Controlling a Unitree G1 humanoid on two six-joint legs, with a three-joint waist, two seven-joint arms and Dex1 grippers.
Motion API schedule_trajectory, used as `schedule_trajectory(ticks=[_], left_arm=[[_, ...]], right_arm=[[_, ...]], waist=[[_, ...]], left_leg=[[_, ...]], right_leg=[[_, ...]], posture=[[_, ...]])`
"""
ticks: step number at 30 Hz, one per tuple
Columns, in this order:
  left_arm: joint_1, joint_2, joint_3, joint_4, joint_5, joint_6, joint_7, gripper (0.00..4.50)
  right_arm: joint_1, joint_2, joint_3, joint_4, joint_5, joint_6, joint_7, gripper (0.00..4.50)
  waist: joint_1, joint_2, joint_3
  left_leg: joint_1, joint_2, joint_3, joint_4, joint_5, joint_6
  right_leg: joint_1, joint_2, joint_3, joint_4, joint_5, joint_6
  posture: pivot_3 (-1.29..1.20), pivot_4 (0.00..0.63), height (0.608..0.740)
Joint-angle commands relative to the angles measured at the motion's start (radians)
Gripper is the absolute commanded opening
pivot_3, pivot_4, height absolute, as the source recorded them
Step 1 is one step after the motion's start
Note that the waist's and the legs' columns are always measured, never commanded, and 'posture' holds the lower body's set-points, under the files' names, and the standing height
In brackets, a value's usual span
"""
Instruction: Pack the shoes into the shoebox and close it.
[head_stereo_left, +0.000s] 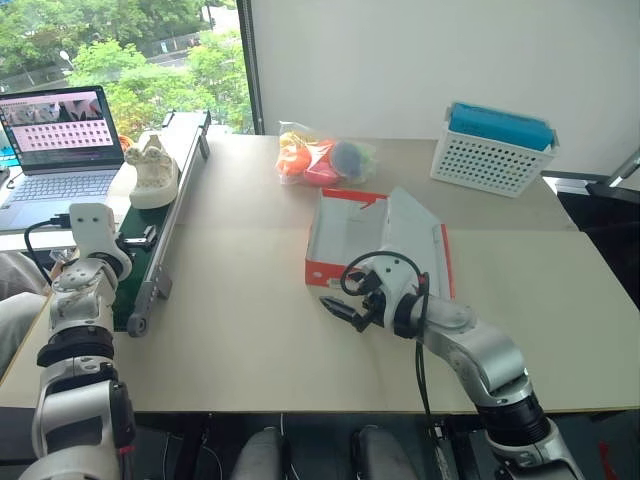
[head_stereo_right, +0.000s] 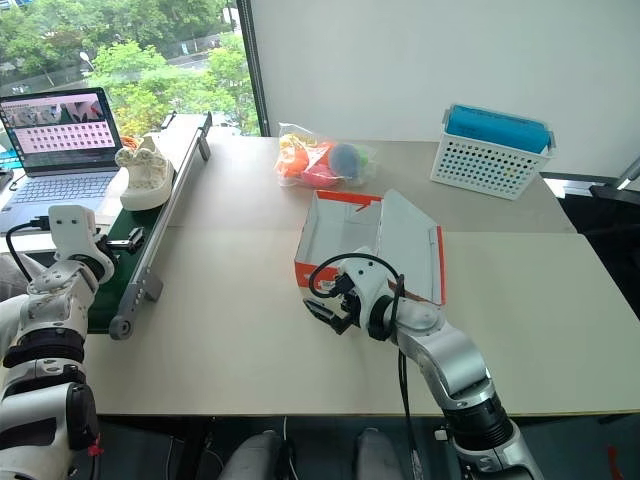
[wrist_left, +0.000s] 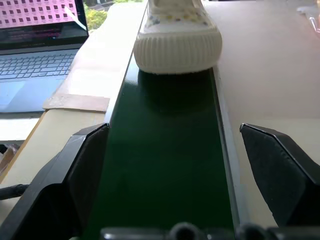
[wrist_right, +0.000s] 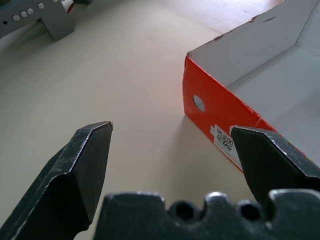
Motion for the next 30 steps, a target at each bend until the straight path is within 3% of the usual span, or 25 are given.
schedule_trajectory(ticks=[1,11,20,21,30], left_arm=[[-0.038,0.023,0.032,0.006,-0.013,-0.053,0.019,4.50],[-0.079,0.036,0.049,0.048,-0.009,-0.086,0.038,4.50],[-0.065,-0.003,-0.026,0.116,0.028,0.063,0.033,4.50],[-0.064,-0.009,-0.029,0.111,0.024,0.073,0.033,3.98],[-0.073,-0.028,-0.028,0.086,0.009,0.088,0.023,0.99]], right_arm=[[-0.013,0.009,-0.022,-0.016,-0.009,-0.031,-0.008,4.46],[0.005,0.030,-0.030,-0.008,-0.019,-0.035,-0.024,4.46],[0.008,0.040,-0.059,-0.025,-0.005,-0.030,-0.038,4.46],[0.008,0.040,-0.063,-0.026,-0.005,-0.029,-0.039,4.50],[0.007,0.043,-0.080,-0.029,-0.006,-0.027,-0.045,4.50]], waist=[[0.000,0.000,0.000],[0.000,0.000,0.000],[0.004,0.001,0.000],[0.005,0.001,0.000],[0.020,0.001,0.000]], left_leg=[[0.000,0.000,0.000,0.000,0.000,0.000],[0.000,0.000,0.000,0.000,0.000,0.000],[0.002,0.000,0.000,0.000,0.000,0.000],[0.004,0.000,0.000,0.000,0.000,0.000],[0.005,0.000,-0.001,0.001,0.001,-0.002]], right_leg=[[0.000,0.000,0.000,0.000,0.000,0.000],[0.000,0.000,0.000,0.000,0.000,0.000],[0.002,0.000,0.000,0.001,0.000,0.000],[0.003,0.000,0.000,0.001,0.000,0.000],[0.002,0.000,0.000,0.006,0.000,0.000]], posture=[[0.00,0.150,0.705],[0.00,0.150,0.705],[0.00,0.150,0.705],[0.00,0.150,0.705],[0.00,0.150,0.705]])
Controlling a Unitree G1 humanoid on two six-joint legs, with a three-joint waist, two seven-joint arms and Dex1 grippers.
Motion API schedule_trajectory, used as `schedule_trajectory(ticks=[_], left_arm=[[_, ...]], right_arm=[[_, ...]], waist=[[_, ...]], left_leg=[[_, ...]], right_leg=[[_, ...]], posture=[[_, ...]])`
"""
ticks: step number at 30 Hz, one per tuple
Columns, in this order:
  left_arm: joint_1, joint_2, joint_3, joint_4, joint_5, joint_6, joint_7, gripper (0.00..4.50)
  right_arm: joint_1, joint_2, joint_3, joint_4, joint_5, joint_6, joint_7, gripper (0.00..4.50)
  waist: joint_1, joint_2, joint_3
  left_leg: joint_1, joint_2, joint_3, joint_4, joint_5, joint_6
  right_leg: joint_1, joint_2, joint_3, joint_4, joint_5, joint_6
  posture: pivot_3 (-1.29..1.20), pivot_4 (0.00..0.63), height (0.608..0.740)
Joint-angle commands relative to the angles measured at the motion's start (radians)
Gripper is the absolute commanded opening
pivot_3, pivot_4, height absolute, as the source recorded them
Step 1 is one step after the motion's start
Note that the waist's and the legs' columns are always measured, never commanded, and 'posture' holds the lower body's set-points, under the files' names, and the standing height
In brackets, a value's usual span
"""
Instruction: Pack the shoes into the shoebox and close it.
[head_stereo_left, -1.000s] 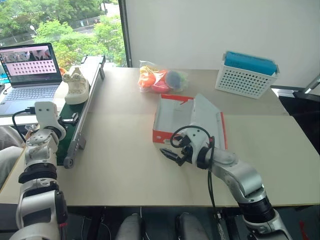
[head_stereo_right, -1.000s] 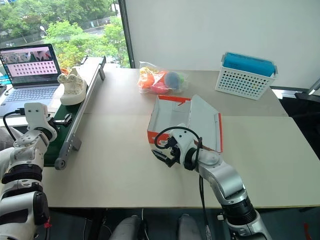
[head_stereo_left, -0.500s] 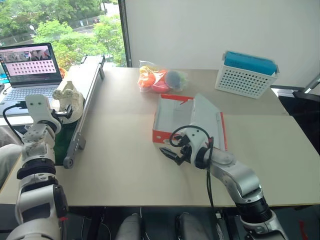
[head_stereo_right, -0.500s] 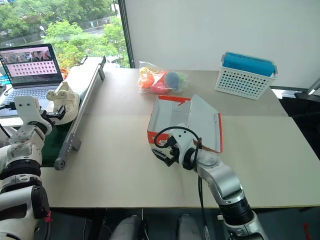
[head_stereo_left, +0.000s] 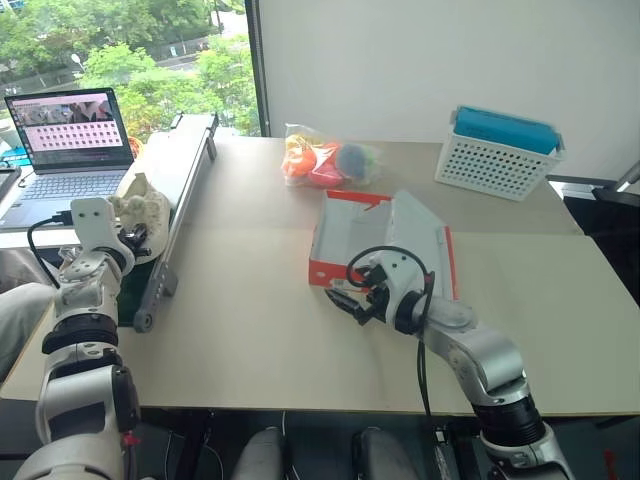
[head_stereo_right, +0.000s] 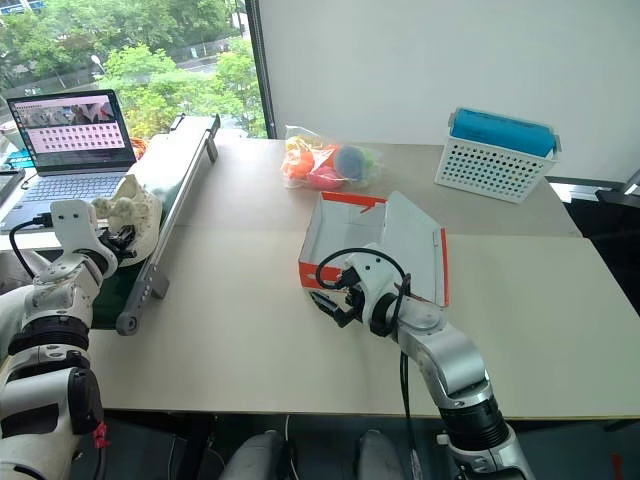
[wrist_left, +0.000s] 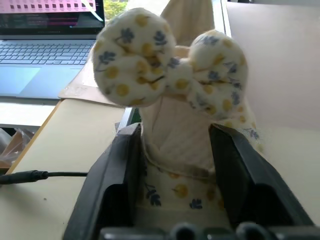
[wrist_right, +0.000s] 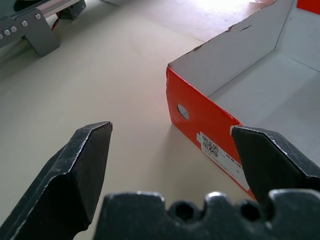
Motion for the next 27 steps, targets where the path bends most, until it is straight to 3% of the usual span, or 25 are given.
schedule_trajectory(ticks=[1,3,27], left_arm=[[-0.001,-0.020,-0.013,0.003,-0.003,0.028,-0.010,0.64],[-0.001,-0.022,-0.016,0.003,0.001,0.030,-0.009,0.07],[0.017,-0.072,0.013,-0.033,-0.017,-0.024,0.005,0.07]], right_arm=[[-0.004,0.004,-0.031,-0.044,0.006,-0.020,-0.006,4.50],[-0.001,0.002,-0.034,-0.047,0.006,-0.018,-0.008,4.50],[0.004,0.007,-0.081,-0.046,0.003,-0.009,-0.046,4.50]], waist=[[0.006,0.000,0.000],[0.010,0.000,0.000],[0.022,0.000,0.000]], left_leg=[[0.000,0.000,0.000,0.000,0.000,0.000],[0.000,-0.001,0.000,0.000,0.000,0.000],[-0.001,-0.003,-0.001,0.000,0.000,0.000]], right_leg=[[0.000,0.000,0.000,0.000,0.000,0.000],[0.000,-0.001,0.000,0.000,0.000,0.000],[0.001,-0.002,-0.001,0.000,0.000,0.000]], posture=[[0.00,0.150,0.705],[0.00,0.150,0.705],[0.00,0.150,0.705]])
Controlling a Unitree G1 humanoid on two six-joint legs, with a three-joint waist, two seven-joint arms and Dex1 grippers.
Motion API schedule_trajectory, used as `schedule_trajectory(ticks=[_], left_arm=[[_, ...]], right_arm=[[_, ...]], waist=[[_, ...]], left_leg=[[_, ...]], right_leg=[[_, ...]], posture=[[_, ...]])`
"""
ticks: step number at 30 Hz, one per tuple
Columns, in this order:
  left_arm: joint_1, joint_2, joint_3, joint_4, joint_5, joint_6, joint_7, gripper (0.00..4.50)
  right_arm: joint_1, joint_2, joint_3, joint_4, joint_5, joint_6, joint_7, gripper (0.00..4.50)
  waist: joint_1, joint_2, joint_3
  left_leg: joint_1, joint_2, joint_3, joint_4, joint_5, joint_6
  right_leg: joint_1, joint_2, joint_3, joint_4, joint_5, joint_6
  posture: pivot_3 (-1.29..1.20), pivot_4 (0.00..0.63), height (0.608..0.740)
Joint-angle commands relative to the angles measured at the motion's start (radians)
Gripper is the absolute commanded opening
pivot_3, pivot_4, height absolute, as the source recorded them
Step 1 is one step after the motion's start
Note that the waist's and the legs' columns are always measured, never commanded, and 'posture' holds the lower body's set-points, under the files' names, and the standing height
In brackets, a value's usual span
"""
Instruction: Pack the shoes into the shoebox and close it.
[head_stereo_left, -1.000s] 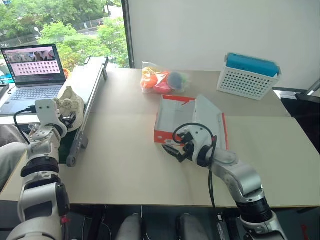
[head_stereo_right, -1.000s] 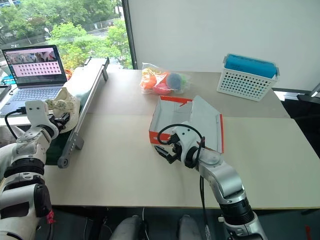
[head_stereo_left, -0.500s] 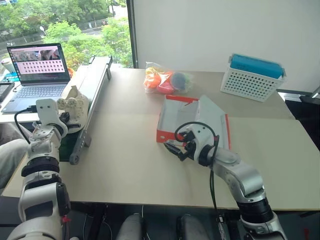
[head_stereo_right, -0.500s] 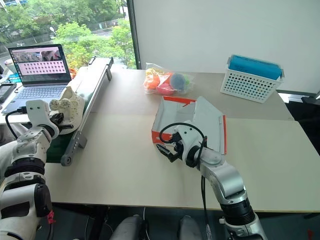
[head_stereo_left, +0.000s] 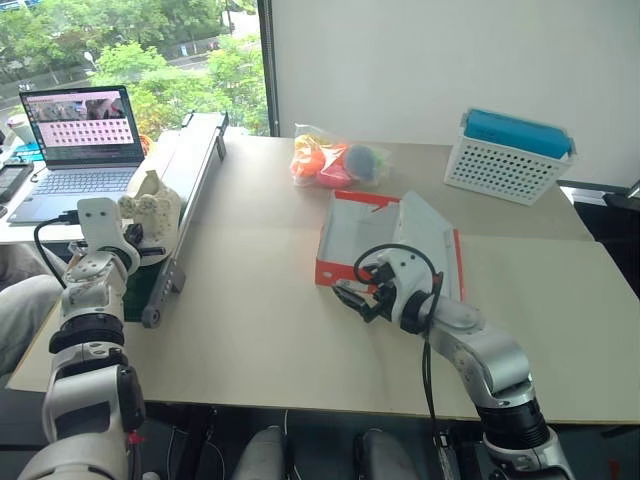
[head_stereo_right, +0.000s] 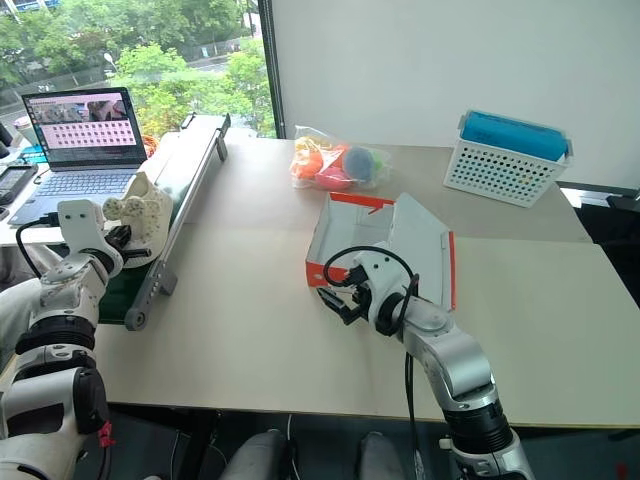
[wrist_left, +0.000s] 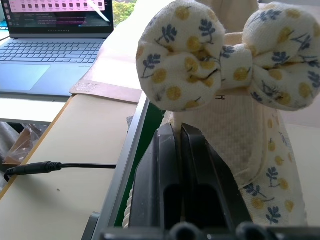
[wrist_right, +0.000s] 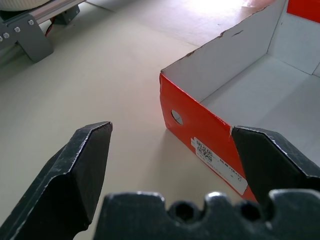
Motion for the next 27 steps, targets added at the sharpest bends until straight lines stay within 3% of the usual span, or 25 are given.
schedule_trajectory(ticks=[1,6,9,17,27], left_arm=[[0.018,-0.053,0.027,-0.050,-0.054,-0.028,-0.015,0.07],[0.021,-0.120,0.073,-0.227,-0.148,-0.015,-0.043,0.07],[0.038,-0.182,0.039,-0.379,-0.177,0.036,-0.043,0.07],[0.081,-0.409,-0.102,-0.737,-0.298,0.293,-0.012,0.07],[0.165,-0.532,-0.244,-0.869,-0.329,0.399,-0.038,0.07]], right_arm=[[-0.017,0.008,-0.050,-0.028,0.003,-0.010,-0.024,4.50],[-0.026,0.023,-0.079,-0.001,-0.003,-0.014,-0.057,4.50],[-0.053,0.106,-0.172,0.019,0.059,-0.012,-0.112,4.50],[-0.213,0.391,-0.501,0.106,0.472,0.185,-0.304,4.50],[-0.309,0.398,-0.553,0.236,0.620,0.245,-0.402,4.50]], waist=[[0.002,0.000,0.000],[0.015,0.000,0.000],[0.011,-0.001,0.000],[-0.018,-0.001,0.001],[-0.041,0.001,0.002]], left_leg=[[0.000,0.000,0.000,0.000,0.000,0.000],[-0.005,-0.001,-0.003,0.003,0.000,0.000],[-0.012,-0.001,-0.007,0.009,-0.001,0.002],[-0.018,-0.002,-0.007,0.011,-0.002,0.004],[-0.016,-0.002,-0.006,0.011,-0.002,0.004]], right_leg=[[0.000,0.000,0.000,0.000,0.000,0.000],[-0.001,-0.002,-0.004,0.000,0.000,0.000],[-0.003,-0.002,-0.008,0.000,0.000,0.000],[-0.005,-0.002,-0.007,0.000,0.002,0.004],[-0.005,0.001,-0.003,0.001,0.002,0.004]], posture=[[0.00,0.150,0.705],[0.00,0.150,0.705],[0.00,0.150,0.705],[0.00,0.150,0.705],[0.00,0.150,0.705]])
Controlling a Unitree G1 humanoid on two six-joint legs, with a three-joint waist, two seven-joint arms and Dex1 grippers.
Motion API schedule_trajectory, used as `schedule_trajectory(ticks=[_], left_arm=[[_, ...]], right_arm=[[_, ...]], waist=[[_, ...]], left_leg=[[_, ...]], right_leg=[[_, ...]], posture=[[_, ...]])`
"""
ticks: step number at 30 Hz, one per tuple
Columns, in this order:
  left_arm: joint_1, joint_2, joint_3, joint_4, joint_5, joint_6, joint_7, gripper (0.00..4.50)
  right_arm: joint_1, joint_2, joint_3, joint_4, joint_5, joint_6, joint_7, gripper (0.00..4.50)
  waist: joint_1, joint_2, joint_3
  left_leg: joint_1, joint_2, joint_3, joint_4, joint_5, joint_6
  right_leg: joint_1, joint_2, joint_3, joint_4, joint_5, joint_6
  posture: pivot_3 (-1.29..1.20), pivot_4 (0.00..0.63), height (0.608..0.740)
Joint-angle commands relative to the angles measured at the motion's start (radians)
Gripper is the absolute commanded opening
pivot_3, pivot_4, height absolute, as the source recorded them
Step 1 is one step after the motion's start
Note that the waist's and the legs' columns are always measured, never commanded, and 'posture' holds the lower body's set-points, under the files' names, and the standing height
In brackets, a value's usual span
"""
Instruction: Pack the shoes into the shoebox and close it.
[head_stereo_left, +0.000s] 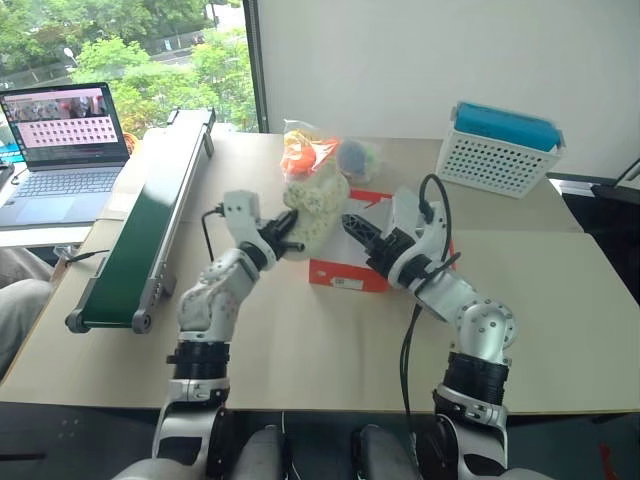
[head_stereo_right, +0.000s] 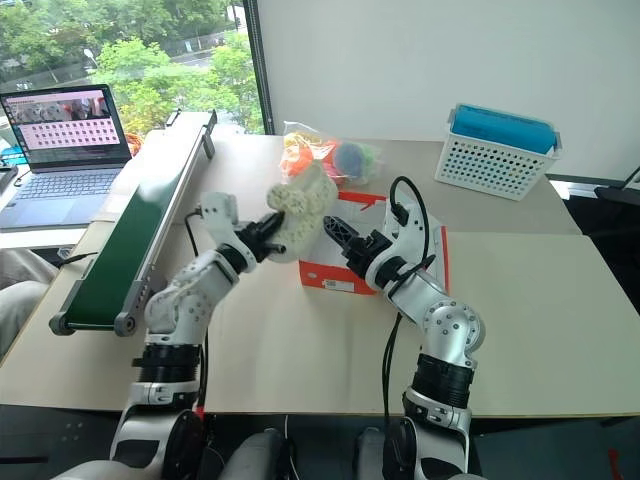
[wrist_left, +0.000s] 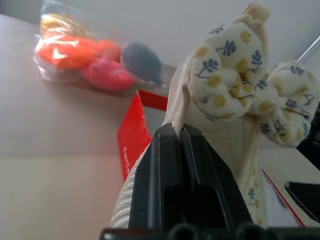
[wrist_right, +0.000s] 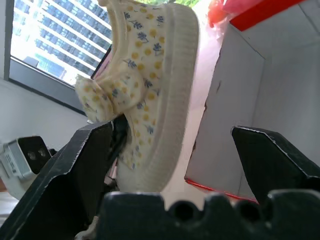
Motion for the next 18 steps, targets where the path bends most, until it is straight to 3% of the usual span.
schedule_trajectory(ticks=[1,12,18], left_arm=[[-0.009,-0.019,-0.026,-0.091,-0.029,0.008,-0.020,0.07],[-0.026,-0.043,-0.016,-0.098,-0.042,0.022,-0.009,0.07],[-0.035,-0.047,-0.009,-0.091,-0.049,0.025,-0.003,0.00]], right_arm=[[-0.049,-0.010,-0.004,0.003,0.047,-0.018,-0.015,4.50],[-0.054,-0.021,-0.023,0.045,0.078,-0.081,-0.030,4.50],[-0.068,0.032,-0.049,0.017,0.269,-0.082,-0.013,2.87]], waist=[[-0.001,0.000,0.000],[0.000,0.000,0.000],[0.000,0.001,0.000]], left_leg=[[0.000,0.000,0.000,0.000,0.000,0.000],[0.000,0.002,0.001,0.000,0.000,0.000],[0.000,0.002,0.001,0.000,0.000,0.000]], right_leg=[[0.000,0.001,0.000,0.000,0.000,0.000],[0.000,0.002,0.002,-0.001,0.000,0.000],[0.000,0.002,0.002,-0.001,0.000,0.000]], posture=[[0.00,0.150,0.705],[0.00,0.150,0.705],[0.00,0.150,0.705]])
